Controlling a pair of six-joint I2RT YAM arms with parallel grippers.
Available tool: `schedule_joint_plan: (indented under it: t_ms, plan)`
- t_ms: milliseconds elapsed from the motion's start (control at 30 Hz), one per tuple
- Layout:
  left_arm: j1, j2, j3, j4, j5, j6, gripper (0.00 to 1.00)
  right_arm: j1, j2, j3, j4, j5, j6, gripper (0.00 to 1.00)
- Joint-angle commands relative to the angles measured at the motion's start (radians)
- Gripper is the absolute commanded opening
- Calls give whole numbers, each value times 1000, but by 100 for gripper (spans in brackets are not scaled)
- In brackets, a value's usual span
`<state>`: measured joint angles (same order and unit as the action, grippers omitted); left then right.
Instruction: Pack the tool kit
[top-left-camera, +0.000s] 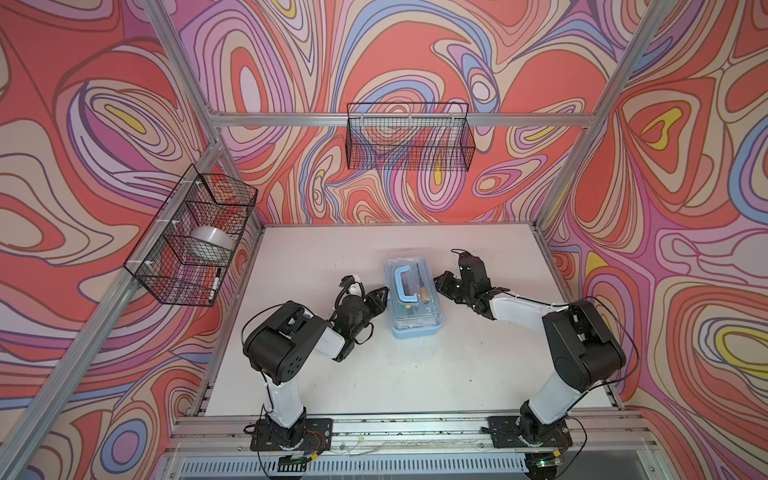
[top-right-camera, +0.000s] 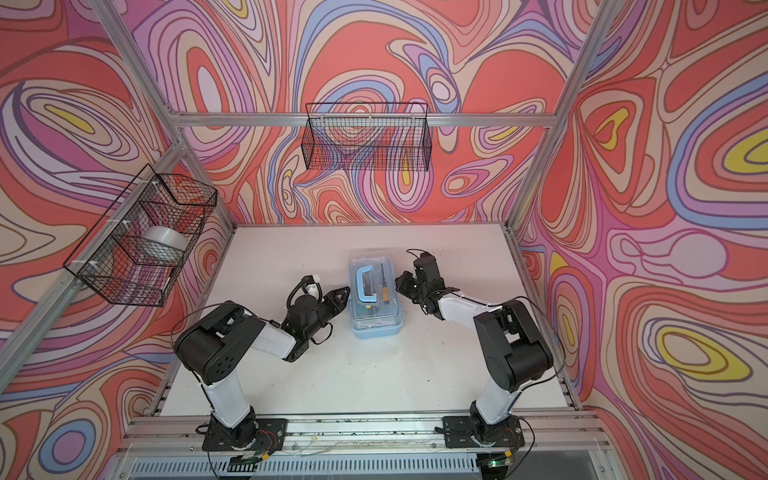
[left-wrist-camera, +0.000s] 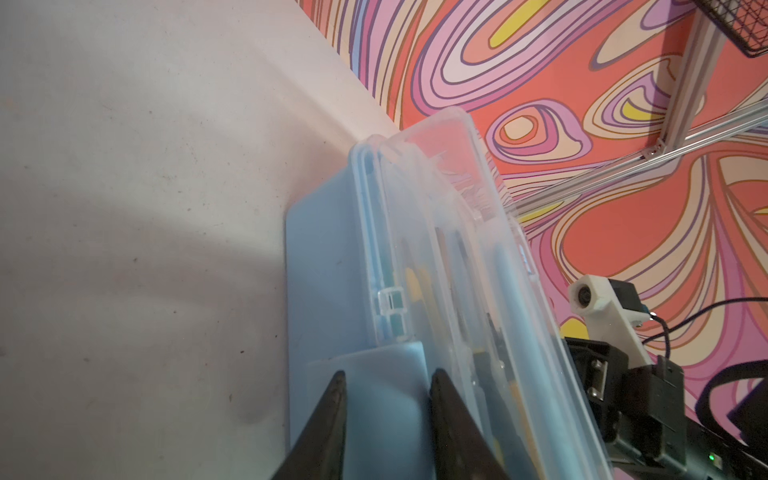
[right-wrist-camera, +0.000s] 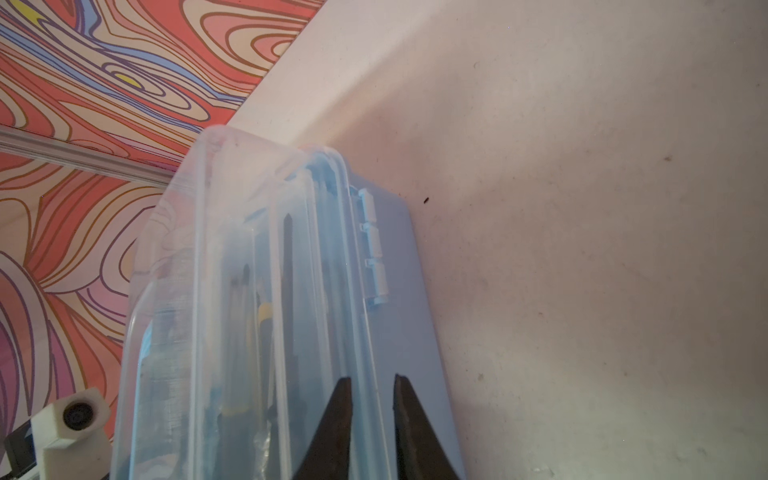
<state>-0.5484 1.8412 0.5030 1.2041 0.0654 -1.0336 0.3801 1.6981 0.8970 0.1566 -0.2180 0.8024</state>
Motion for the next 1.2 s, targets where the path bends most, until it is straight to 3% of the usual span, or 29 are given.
schedule_joint_plan:
  t_ms: [0, 233, 700, 1000, 1167]
  plan:
    - [-41, 96, -36, 25, 160, -43, 33, 83, 67, -44, -113, -150, 0, 19]
    - [-43, 183, -37, 158, 181, -105, 35, 94, 67, -60, -68, -175, 19, 19]
    - [-61, 180, -16, 150, 174, -109, 35, 128, 96, -83, -23, -179, 57, 19]
    - [-42, 131, -12, 94, 169, -97, 35, 177, 21, -162, 19, -81, 167, 19]
    - [-6, 74, -33, 38, 177, -81, 36, 177, -38, -154, -49, -9, 132, 19]
